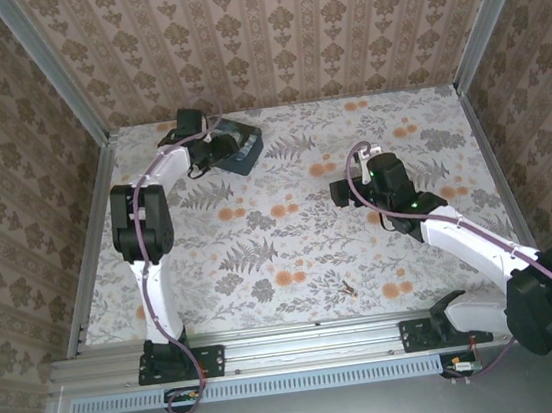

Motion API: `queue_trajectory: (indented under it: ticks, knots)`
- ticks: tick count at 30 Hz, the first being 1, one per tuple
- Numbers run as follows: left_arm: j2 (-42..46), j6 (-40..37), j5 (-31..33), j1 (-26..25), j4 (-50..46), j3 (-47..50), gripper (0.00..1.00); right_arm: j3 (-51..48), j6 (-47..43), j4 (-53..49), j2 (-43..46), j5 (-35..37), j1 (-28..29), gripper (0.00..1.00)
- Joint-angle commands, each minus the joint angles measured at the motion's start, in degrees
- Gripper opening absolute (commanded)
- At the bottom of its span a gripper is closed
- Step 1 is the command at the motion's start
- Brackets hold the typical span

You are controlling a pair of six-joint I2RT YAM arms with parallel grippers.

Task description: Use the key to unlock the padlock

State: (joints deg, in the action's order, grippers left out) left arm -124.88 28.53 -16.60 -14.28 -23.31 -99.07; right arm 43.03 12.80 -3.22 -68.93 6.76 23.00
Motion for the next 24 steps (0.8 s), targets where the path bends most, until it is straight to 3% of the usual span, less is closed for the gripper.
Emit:
queue_trajectory:
  ticks: [1, 8, 11, 14, 20, 24]
  knots:
    - [-1.5, -8.7, -4.5, -2.6, -8.9, 2.1, 0.68, 1.5, 1.8, -1.4, 1.5, -1.8, 0.4, 1.0]
    - [1.8, -16.7, -13.0, -9.8, -10.9, 8.4, 0.65, 0.5, 3.0, -3.1, 3.7, -1.8, 0.5, 1.0]
    - [2.4, -24.7, -13.7, -14.0, -16.8, 8.3, 0.68, 0.7, 3.2, -3.7, 3.1, -1.7, 0.5, 1.0]
    - [3.7, -26.8, -12.5, -15.0, -15.8, 10.6, 0.71, 0.9, 4.9, -3.3, 1.4, -0.1, 0.4, 1.0]
    - [12.4, -16.8, -14.5, -12.1, -1.8, 17.5, 0.77, 2.6, 10.9, 1.1, -7.2, -3.0, 0.3, 1.0]
    - [16.7, -12.1, -13.8, -10.3, 0.3, 18.0, 0.79, 3.9, 14.2, 5.6, -14.8, -6.9, 0.3, 1.0]
